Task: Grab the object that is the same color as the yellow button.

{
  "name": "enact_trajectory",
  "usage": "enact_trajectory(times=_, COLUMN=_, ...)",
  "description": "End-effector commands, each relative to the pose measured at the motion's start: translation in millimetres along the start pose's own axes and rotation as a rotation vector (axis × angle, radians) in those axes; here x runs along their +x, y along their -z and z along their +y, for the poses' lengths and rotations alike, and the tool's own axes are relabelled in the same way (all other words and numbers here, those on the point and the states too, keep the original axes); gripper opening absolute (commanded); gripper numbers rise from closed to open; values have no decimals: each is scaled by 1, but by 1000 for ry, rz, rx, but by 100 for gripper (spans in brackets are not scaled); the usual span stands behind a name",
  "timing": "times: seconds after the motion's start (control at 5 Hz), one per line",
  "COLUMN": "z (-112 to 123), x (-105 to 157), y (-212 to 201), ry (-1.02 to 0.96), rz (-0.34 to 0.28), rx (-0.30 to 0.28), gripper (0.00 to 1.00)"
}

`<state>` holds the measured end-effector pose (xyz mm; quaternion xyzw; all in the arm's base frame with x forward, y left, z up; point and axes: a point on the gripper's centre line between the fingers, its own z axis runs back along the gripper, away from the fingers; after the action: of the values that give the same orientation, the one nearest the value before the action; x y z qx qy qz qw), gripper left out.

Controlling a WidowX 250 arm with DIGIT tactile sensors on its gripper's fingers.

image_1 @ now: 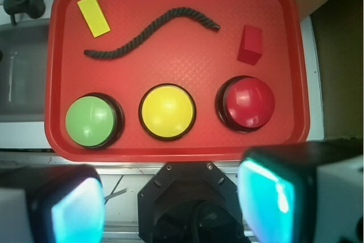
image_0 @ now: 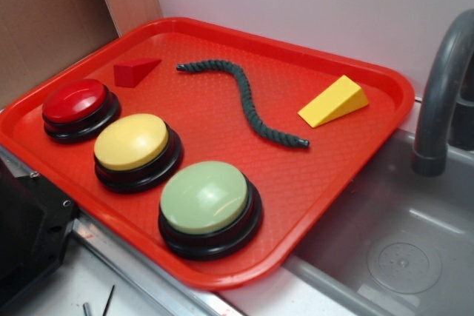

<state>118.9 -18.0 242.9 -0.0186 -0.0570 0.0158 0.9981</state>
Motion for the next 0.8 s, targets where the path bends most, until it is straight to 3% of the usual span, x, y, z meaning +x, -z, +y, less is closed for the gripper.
enact_trajectory(times=0.0, z=0, x=0, y=0, ry=0, rz=0, rx=0, gripper=100)
enact_trajectory(times=0.2, z=-14, x=13, y=10, ry=125, rz=-65, rx=-15, gripper=100)
enact_trajectory(times=0.4, z=-32, x=31, y=32, ry=202, rz=-101, rx=39, gripper=100)
enact_trajectory(times=0.6, z=-38, x=50, y=56, ry=200, rz=-124, rx=2, gripper=100)
